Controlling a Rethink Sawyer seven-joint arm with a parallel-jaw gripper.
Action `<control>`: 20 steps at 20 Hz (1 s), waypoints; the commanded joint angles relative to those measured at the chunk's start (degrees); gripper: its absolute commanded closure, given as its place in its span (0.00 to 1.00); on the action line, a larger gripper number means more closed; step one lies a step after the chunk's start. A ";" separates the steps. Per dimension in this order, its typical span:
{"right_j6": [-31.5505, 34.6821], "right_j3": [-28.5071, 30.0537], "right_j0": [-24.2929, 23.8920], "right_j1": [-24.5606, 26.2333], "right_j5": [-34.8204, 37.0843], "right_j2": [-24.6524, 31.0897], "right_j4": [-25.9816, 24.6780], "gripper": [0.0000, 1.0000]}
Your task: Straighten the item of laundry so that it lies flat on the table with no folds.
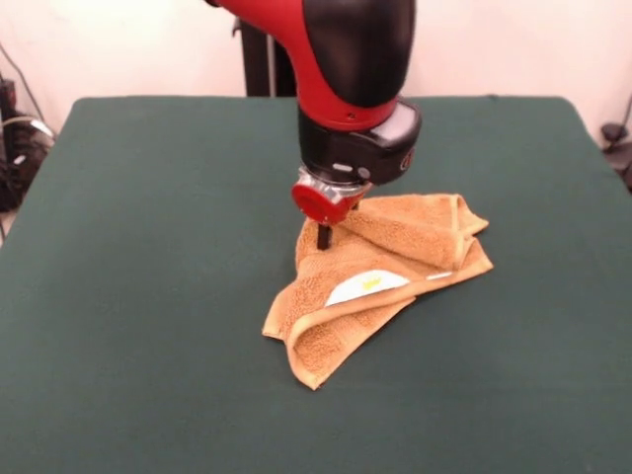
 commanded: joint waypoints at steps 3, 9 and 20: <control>17.41 3.35 1.93 -1.25 1.81 10.28 7.37 0.00; 15.47 3.75 1.14 -4.00 9.84 8.36 4.73 0.00; 18.95 2.17 0.91 -3.55 11.16 8.12 6.20 0.00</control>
